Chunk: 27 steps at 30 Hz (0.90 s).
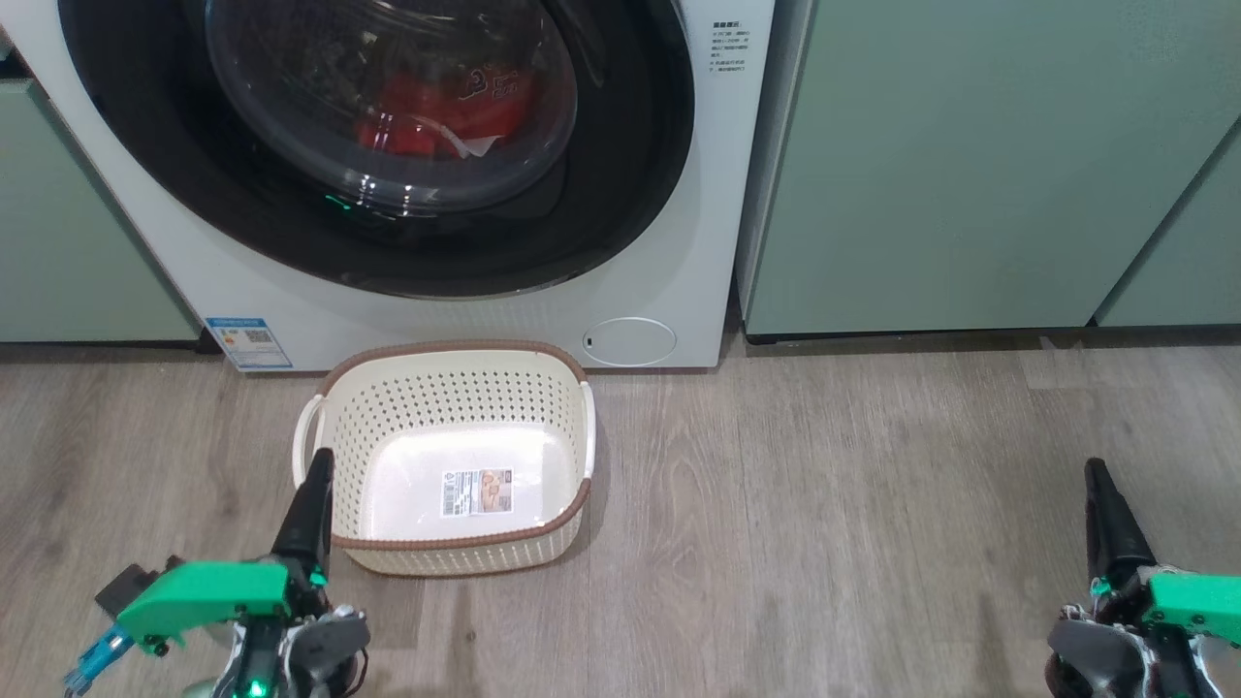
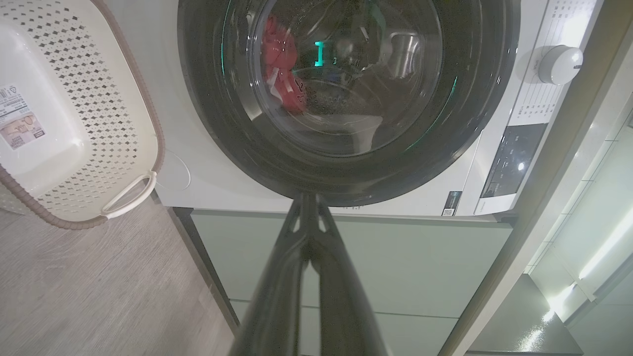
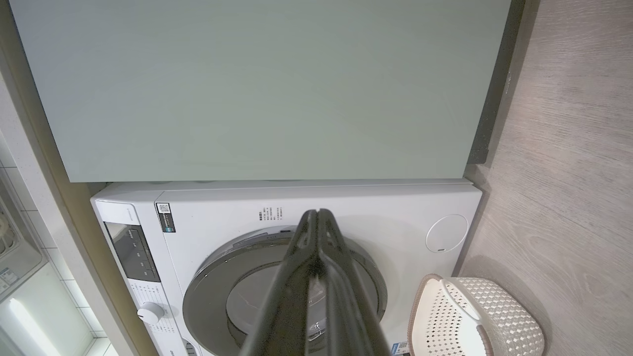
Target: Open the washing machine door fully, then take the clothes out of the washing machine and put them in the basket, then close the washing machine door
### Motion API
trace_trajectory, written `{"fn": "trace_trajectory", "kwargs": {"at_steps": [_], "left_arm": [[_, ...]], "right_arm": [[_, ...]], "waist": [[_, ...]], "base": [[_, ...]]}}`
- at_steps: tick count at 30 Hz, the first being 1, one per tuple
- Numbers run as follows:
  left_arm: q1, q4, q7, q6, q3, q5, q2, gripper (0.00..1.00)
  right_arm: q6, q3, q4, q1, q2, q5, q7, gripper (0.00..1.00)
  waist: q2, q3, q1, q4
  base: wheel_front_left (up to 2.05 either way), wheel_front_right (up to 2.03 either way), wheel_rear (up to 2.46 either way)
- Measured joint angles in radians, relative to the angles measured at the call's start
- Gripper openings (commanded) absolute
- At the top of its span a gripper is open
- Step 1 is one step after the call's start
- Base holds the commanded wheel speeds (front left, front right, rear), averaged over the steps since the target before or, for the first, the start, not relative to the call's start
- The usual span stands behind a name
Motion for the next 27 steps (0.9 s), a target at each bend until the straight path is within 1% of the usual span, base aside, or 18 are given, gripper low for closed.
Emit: {"fn": "trace_trajectory", "kwargs": {"at_steps": [17, 18, 25, 27], "left_arm": [[0.000, 0.000, 0.000, 0.000, 0.000, 0.000, 0.000, 0.00], [0.000, 0.000, 0.000, 0.000, 0.000, 0.000, 0.000, 1.00], [0.083, 0.105, 0.000, 0.000, -0.002, 0.000, -0.009, 1.00], [0.109, 0.122, -0.002, 0.001, -0.003, 0.000, -0.011, 1.00]], "right_arm": [[0.000, 0.000, 0.000, 0.000, 0.000, 0.000, 0.000, 0.00], [0.000, 0.000, 0.000, 0.000, 0.000, 0.000, 0.000, 1.00], [0.000, 0.002, 0.111, 0.049, 0.012, 0.000, 0.000, 1.00], [0.000, 0.004, 0.123, 0.067, 0.012, 0.000, -0.002, 1.00]], "waist": [[0.0000, 0.000, 0.0000, 0.000], [0.0000, 0.000, 0.0000, 0.000], [0.0000, 0.000, 0.0000, 0.000], [0.0000, 0.001, 0.0000, 0.000]], "base": [[0.00, 0.00, 0.00], [0.00, 0.00, 0.00], [0.00, 0.00, 0.00], [0.00, 0.00, 0.00]]}}
